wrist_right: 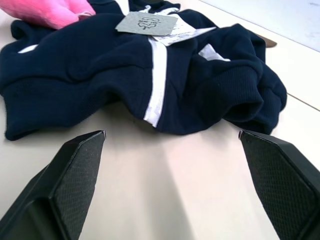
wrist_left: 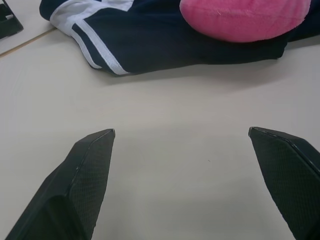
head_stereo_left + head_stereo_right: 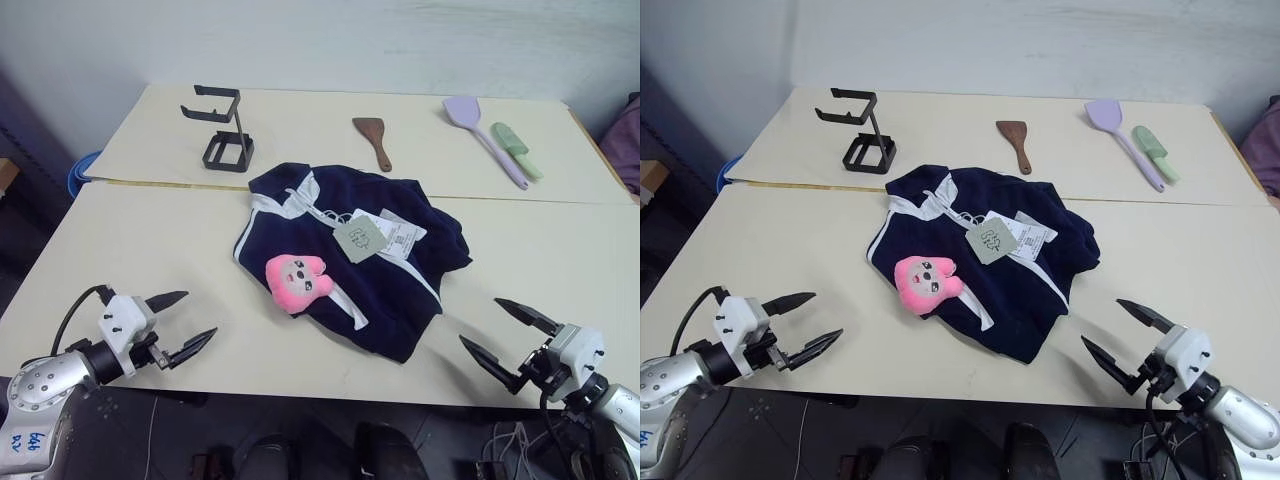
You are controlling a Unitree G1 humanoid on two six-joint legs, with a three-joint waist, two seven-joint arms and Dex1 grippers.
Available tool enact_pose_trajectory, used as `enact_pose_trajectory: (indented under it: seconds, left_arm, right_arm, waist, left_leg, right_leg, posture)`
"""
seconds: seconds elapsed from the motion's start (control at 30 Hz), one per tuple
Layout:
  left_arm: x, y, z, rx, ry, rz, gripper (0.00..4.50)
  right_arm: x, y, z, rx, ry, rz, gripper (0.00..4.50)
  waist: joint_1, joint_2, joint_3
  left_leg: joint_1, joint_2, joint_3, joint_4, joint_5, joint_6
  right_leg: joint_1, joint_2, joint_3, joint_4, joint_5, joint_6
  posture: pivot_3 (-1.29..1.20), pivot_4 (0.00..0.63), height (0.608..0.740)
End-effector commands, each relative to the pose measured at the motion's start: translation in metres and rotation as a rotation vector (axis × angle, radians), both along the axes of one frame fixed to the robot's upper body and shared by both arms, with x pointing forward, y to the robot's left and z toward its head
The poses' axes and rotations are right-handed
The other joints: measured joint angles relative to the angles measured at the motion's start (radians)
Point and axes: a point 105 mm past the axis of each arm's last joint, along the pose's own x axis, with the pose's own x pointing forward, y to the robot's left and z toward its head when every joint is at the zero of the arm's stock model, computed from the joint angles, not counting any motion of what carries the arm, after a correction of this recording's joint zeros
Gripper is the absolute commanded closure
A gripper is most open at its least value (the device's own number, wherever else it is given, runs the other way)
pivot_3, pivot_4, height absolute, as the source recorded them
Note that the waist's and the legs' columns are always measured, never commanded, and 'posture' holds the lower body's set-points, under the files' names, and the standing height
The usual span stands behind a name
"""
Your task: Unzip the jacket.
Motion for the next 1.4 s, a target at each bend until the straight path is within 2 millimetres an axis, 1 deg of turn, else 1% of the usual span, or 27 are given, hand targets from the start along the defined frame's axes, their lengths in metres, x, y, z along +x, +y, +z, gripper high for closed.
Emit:
enact_pose_trajectory:
  seconds: [0.03,0.2,0.3,0.4,0.47,0.6,0.67,0.7,0.77,0.83,0.87,0.93,0.97,1.03,1.07,1.17,1.23,1.27,1.3,1.33,1.4]
  left_arm:
    - [0.0,-0.001,0.003,0.026,-0.006,-0.023,0.0]
    - [-0.002,-0.004,0.001,-0.027,0.079,-0.073,0.0]
    - [0.001,-0.005,0.007,-0.059,0.075,-0.098,0.0]
    - [-0.003,-0.007,0.005,-0.033,0.087,-0.146,0.0]
    - [-0.003,-0.006,0.006,-0.01,0.058,-0.142,0.0]
    - [-0.002,-0.005,0.008,-0.055,0.074,-0.13,0.0]
    - [-0.003,-0.008,0.01,-0.06,0.085,-0.148,0.0]
    - [-0.003,-0.01,0.012,-0.064,0.087,-0.159,0.0]
    - [-0.004,-0.017,0.018,-0.118,0.144,-0.198,0.0]
    - [-0.003,-0.028,0.031,-0.179,0.166,-0.258,0.0]
    - [-0.002,-0.031,0.036,-0.192,0.167,-0.274,0.0]
    - [0.005,-0.048,0.047,-0.187,0.133,-0.333,0.0]
    - [0.007,-0.053,0.05,-0.187,0.124,-0.352,0.0]
    - [0.014,-0.07,0.047,-0.155,0.119,-0.404,0.0]
    - [0.017,-0.082,0.041,-0.13,0.128,-0.447,0.0]
    - [0.039,-0.106,0.025,-0.079,0.128,-0.486,0.0]
    - [0.057,-0.117,0.018,-0.069,0.127,-0.457,0.0]
    - [0.062,-0.123,0.017,-0.065,0.111,-0.466,0.0]
    - [0.064,-0.127,0.017,-0.065,0.105,-0.48,0.38]
    - [0.066,-0.131,0.018,-0.058,0.076,-0.495,0.59]
    - [0.064,-0.136,0.018,-0.068,0.072,-0.528,1.22]
  right_arm:
    - [-0.001,-0.001,0.003,0.009,-0.026,-0.005,0.03]
    - [-0.003,-0.003,0.0,0.02,-0.013,-0.002,0.03]
    - [-0.005,0.0,-0.002,0.023,0.01,0.025,0.03]
    - [-0.007,0.005,-0.002,0.02,0.021,0.052,0.03]
    - [-0.008,0.007,-0.002,0.022,0.021,0.054,0.03]
    - [-0.011,0.014,-0.005,0.019,0.033,0.071,0.03]
    - [-0.011,0.023,-0.001,0.05,0.039,0.113,0.03]
    - [-0.011,0.029,0.005,0.061,0.027,0.142,0.03]
    - [-0.012,0.047,0.024,0.083,-0.052,0.224,0.03]
    - [-0.013,0.062,0.038,0.109,-0.093,0.281,0.03]
    - [-0.013,0.066,0.041,0.119,-0.099,0.295,0.03]
    - [-0.016,0.08,0.05,0.141,-0.137,0.351,0.03]
    - [-0.017,0.084,0.053,0.144,-0.146,0.368,0.03]
    - [-0.017,0.091,0.054,0.139,-0.154,0.389,0.03]
    - [-0.017,0.093,0.053,0.142,-0.151,0.391,0.03]
    - [-0.015,0.096,0.05,0.15,-0.144,0.39,0.03]
    - [-0.014,0.096,0.047,0.149,-0.138,0.387,0.03]
    - [-0.014,0.097,0.046,0.146,-0.138,0.386,0.03]
    - [-0.014,0.097,0.046,0.147,-0.14,0.381,0.0]
    - [-0.014,0.096,0.046,0.148,-0.142,0.374,0.0]
    - [-0.014,0.096,0.044,0.145,-0.141,0.365,0.0]
  waist:
    - [0.0,0.0,0.0]
    - [0.0,0.0,0.0]
    - [0.001,0.0,0.0]
    - [0.0,0.0,0.0]
    - [-0.001,0.0,0.0]
    - [-0.001,0.0,0.0]
    - [0.0,0.0,0.0]
    - [-0.001,0.0,0.0]
    - [-0.001,0.0,0.0]
    - [-0.001,0.0,0.0]
    - [0.0,0.0,0.0]
    - [0.007,0.0,0.0]
    - [0.009,-0.001,0.0]
    - [0.013,-0.001,0.0]
    - [0.013,-0.001,0.0]
    - [0.02,-0.001,0.0]
    - [0.024,-0.002,-0.001]
    - [0.024,-0.002,-0.001]
    - [0.025,-0.002,-0.001]
    - [0.025,-0.003,-0.001]
    - [0.023,-0.003,-0.001]
  left_leg:
    - [0.0,0.0,0.0,0.0,0.0,0.0]
    - [0.0,0.0,0.0,0.0,0.0,0.0]
    - [0.0,0.0,0.0,0.0,0.0,0.0]
    - [0.0,0.0,0.0,0.0,0.0,0.0]
    - [0.0,0.0,0.0,0.0,0.0,0.0]
    - [0.0,0.0,0.0,0.0,0.0,0.0]
    - [0.0,0.0,0.0,0.0,0.0,0.0]
    - [0.0,0.0,0.001,0.0,0.0,0.0]
    - [0.001,0.0,0.001,0.0,0.0,0.0]
    - [0.001,0.001,0.001,0.0,0.0,0.0]
    - [0.001,0.001,0.0,0.0,0.0,-0.001]
    - [0.001,0.0,-0.001,0.001,0.0,-0.001]
    - [0.001,-0.001,-0.001,0.001,0.001,-0.001]
    - [0.0,-0.001,-0.001,0.001,0.001,-0.001]
    - [0.001,-0.002,-0.001,0.001,0.001,0.0]
    - [0.001,-0.006,0.0,0.001,0.002,0.002]
    - [0.001,-0.007,0.002,0.002,0.002,0.003]
    - [0.0,-0.007,0.002,0.002,0.003,0.003]
    - [0.0,-0.007,0.002,0.002,0.003,0.004]
    - [0.0,-0.007,0.002,0.002,0.003,0.004]
    - [0.0,-0.006,0.002,0.002,0.003,0.004]
  right_leg:
    - [0.0,0.0,0.0,0.0,0.0,0.0]
    - [0.0,0.0,0.0,0.001,0.0,0.0]
    - [0.0,0.0,0.0,0.001,0.0,0.0]
    - [0.0,0.0,0.0,0.001,0.0,0.0]
    - [0.0,0.001,0.0,0.002,0.0,0.0]
    - [0.0,0.001,0.0,0.001,0.0,0.0]
    - [0.0,0.001,0.0,0.001,0.0,0.0]
    - [0.0,0.0,0.001,0.001,0.0,0.0]
    - [0.0,0.001,0.001,0.001,0.0,0.0]
    - [0.0,0.001,0.001,0.002,0.0,0.0]
    - [0.0,0.001,0.001,0.004,0.0,0.0]
    - [0.0,0.0,0.0,0.006,0.0,0.0]
    - [0.0,0.0,0.0,0.006,0.0,0.0]
    - [0.0,0.001,0.0,0.007,0.0,0.0]
    - [0.0,0.002,0.0,0.007,0.0,0.0]
    - [0.0,0.004,-0.003,0.008,0.0,0.0]
    - [0.0,0.004,-0.005,0.009,0.0,0.001]
    - [0.0,0.004,-0.005,0.009,0.001,0.001]
    - [0.0,0.004,-0.006,0.009,0.001,0.001]
    - [0.0,0.004,-0.006,0.009,0.001,0.001]
    - [0.0,0.004,-0.006,0.009,0.001,0.001]
  posture:
    - [0.0,0.15,0.74]
    - [0.0,0.15,0.74]
    - [0.0,0.15,0.74]
    - [0.0,0.15,0.74]
    - [0.0,0.15,0.74]
    - [0.0,0.15,0.74]
    - [0.0,0.15,0.74]
    - [0.0,0.15,0.74]
    - [0.0,0.15,0.74]
    - [0.0,0.15,0.74]
    - [0.0,0.15,0.74]
    - [0.0,0.15,0.74]
    - [0.0,0.15,0.74]
    - [0.0,0.15,0.74]
    - [0.0,0.15,0.74]
    - [0.0,0.15,0.74]
    - [0.0,0.15,0.74]
    - [0.0,0.15,0.74]
    - [0.0,0.15,0.74]
    - [0.0,0.15,0.74]
    - [0.0,0.15,0.74]
